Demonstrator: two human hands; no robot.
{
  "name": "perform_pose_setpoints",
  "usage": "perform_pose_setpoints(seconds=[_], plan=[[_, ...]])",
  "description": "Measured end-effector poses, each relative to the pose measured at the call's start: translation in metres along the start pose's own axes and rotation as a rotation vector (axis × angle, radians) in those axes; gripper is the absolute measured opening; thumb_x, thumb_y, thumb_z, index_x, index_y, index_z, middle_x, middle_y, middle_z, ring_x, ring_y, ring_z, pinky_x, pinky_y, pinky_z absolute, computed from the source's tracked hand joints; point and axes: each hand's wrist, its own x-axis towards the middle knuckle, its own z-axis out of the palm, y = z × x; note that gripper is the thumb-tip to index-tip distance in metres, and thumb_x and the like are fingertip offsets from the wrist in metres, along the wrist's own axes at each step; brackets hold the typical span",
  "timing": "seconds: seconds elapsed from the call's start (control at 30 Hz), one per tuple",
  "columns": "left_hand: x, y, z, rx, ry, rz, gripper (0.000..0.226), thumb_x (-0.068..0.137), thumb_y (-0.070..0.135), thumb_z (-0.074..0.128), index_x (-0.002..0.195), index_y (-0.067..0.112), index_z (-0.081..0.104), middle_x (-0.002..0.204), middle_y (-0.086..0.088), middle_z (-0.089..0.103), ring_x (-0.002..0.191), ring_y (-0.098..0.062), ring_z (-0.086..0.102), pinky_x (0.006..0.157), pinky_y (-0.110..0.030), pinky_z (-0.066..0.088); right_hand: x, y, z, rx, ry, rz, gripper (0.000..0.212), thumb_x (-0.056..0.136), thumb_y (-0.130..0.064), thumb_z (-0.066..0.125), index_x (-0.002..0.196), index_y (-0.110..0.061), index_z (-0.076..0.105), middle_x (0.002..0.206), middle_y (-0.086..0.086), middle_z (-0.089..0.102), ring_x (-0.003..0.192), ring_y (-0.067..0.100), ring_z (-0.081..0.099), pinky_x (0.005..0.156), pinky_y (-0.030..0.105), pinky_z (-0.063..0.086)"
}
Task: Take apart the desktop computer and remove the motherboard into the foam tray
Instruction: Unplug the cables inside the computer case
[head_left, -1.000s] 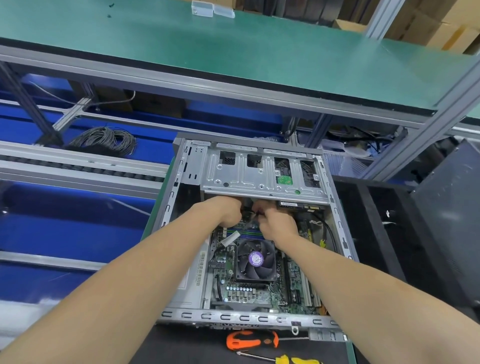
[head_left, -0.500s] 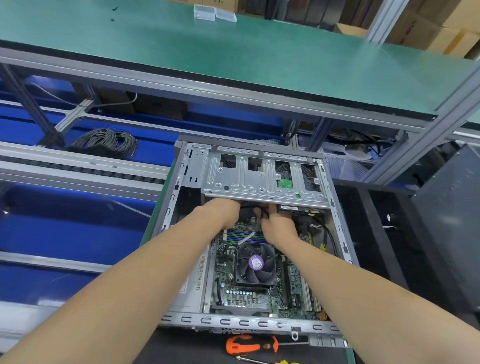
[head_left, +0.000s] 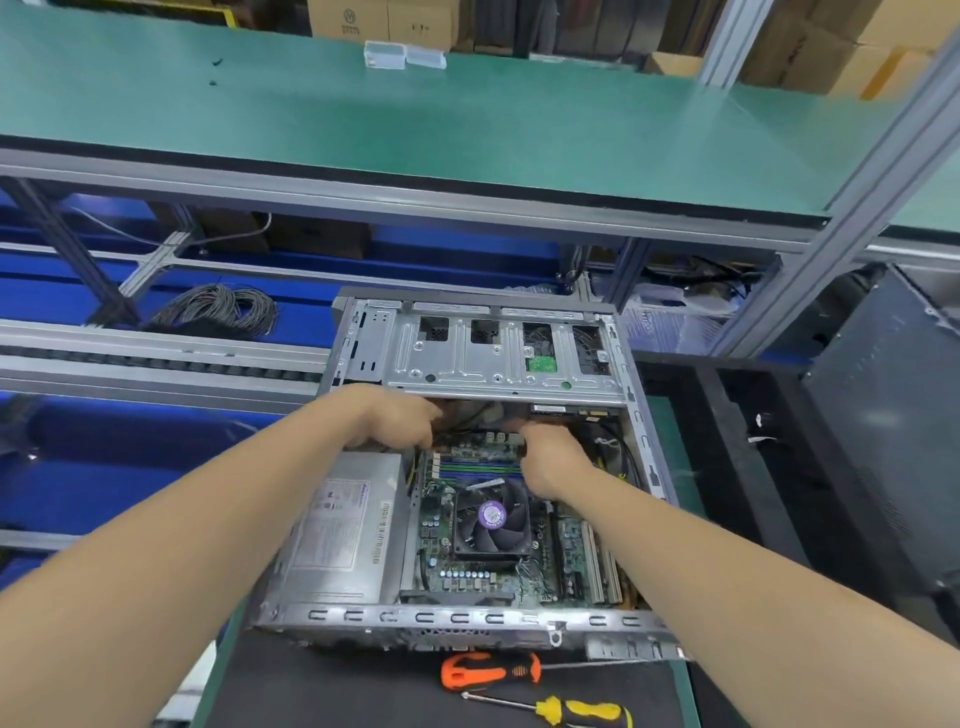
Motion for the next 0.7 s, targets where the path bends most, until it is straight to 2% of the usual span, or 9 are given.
perform_pose_setpoints(seconds=[0.07, 0.13, 0.2, 0.27, 0.33, 0.43, 0.53, 0.6, 0.7], plan=[[-0.012, -0.007, -0.002, 0.018, 0.024, 0.033, 0.063, 0.099, 0.002, 0.045, 0.159, 0.015, 0.031, 0.157, -0.007, 0.043, 0.120, -0.020, 0.057, 0.096, -0.035, 0.051, -0.008, -0.003, -0.002, -0.007, -0.025, -0.089, 0.067, 0.100, 0.006, 0.044, 0.160, -0.024, 0.039, 0.149, 0.019, 0.051, 0.117, 0.036, 0.062, 0.090, 0.035, 0.057], [-0.015, -0.015, -0.001, 0.007, 0.061, 0.079, 0.055, 0.099, 0.003, 0.044, 0.152, 0.020, 0.044, 0.147, 0.000, 0.053, 0.109, -0.013, 0.060, 0.092, -0.030, 0.051, -0.019, -0.005, 0.000, -0.030, 0.007, -0.241, 0.069, 0.096, 0.011, 0.040, 0.156, -0.022, 0.046, 0.151, 0.018, 0.050, 0.125, 0.036, 0.058, 0.096, 0.033, 0.052], [-0.017, -0.018, 0.003, 0.020, 0.103, 0.096, 0.045, 0.100, 0.004, 0.043, 0.139, 0.022, 0.058, 0.136, 0.002, 0.060, 0.098, -0.010, 0.056, 0.085, -0.023, 0.044, -0.025, -0.012, 0.004, -0.054, 0.052, -0.364, 0.066, 0.091, 0.016, 0.040, 0.143, -0.020, 0.061, 0.149, 0.013, 0.054, 0.134, 0.032, 0.052, 0.107, 0.032, 0.046], [-0.016, -0.016, 0.009, 0.043, 0.111, 0.070, 0.046, 0.098, 0.002, 0.042, 0.134, 0.021, 0.064, 0.137, 0.000, 0.062, 0.107, -0.015, 0.056, 0.092, -0.026, 0.042, -0.024, -0.024, 0.008, -0.111, 0.053, -0.452, 0.060, 0.091, 0.014, 0.041, 0.134, -0.018, 0.069, 0.144, 0.010, 0.060, 0.135, 0.029, 0.052, 0.113, 0.034, 0.043], [-0.014, -0.014, 0.013, 0.063, 0.085, 0.034, 0.052, 0.095, -0.001, 0.040, 0.137, 0.019, 0.064, 0.144, 0.000, 0.060, 0.123, -0.019, 0.055, 0.102, -0.028, 0.040, -0.017, -0.039, 0.011, -0.161, -0.013, -0.423, 0.054, 0.096, 0.007, 0.041, 0.136, -0.016, 0.068, 0.145, 0.013, 0.060, 0.133, 0.031, 0.054, 0.112, 0.035, 0.045], [-0.012, -0.012, 0.013, 0.064, 0.029, 0.024, 0.057, 0.095, -0.001, 0.038, 0.140, 0.024, 0.063, 0.151, 0.003, 0.053, 0.122, -0.016, 0.053, 0.099, -0.026, 0.037, -0.004, -0.058, 0.012, -0.256, -0.120, -0.325, 0.047, 0.099, -0.001, 0.044, 0.141, -0.011, 0.063, 0.145, 0.016, 0.059, 0.130, 0.034, 0.057, 0.108, 0.037, 0.049], [-0.013, -0.012, 0.013, 0.030, 0.013, 0.008, 0.069, 0.095, -0.003, 0.034, 0.152, 0.033, 0.047, 0.162, 0.005, 0.040, 0.139, -0.020, 0.045, 0.112, -0.031, 0.033, 0.004, -0.062, 0.013, -0.186, -0.076, -0.290, 0.046, 0.102, -0.003, 0.045, 0.144, -0.014, 0.060, 0.145, 0.014, 0.059, 0.129, 0.035, 0.057, 0.105, 0.035, 0.049], [-0.010, -0.014, 0.014, 0.020, 0.026, -0.036, 0.067, 0.097, -0.002, 0.034, 0.158, 0.026, 0.039, 0.164, 0.001, 0.036, 0.146, -0.022, 0.039, 0.119, -0.034, 0.030, 0.006, -0.061, 0.014, -0.088, -0.073, -0.239, 0.047, 0.107, -0.012, 0.044, 0.153, -0.021, 0.049, 0.151, 0.011, 0.054, 0.133, 0.033, 0.055, 0.106, 0.030, 0.046], [-0.003, -0.017, 0.016, 0.027, 0.068, -0.089, 0.050, 0.097, 0.002, 0.034, 0.143, 0.005, 0.054, 0.148, -0.014, 0.054, 0.128, -0.030, 0.055, 0.110, -0.039, 0.043, 0.010, -0.069, 0.013, -0.014, -0.143, -0.120, 0.044, 0.111, -0.028, 0.045, 0.153, -0.015, 0.048, 0.153, 0.009, 0.054, 0.135, 0.028, 0.053, 0.108, 0.029, 0.044]])
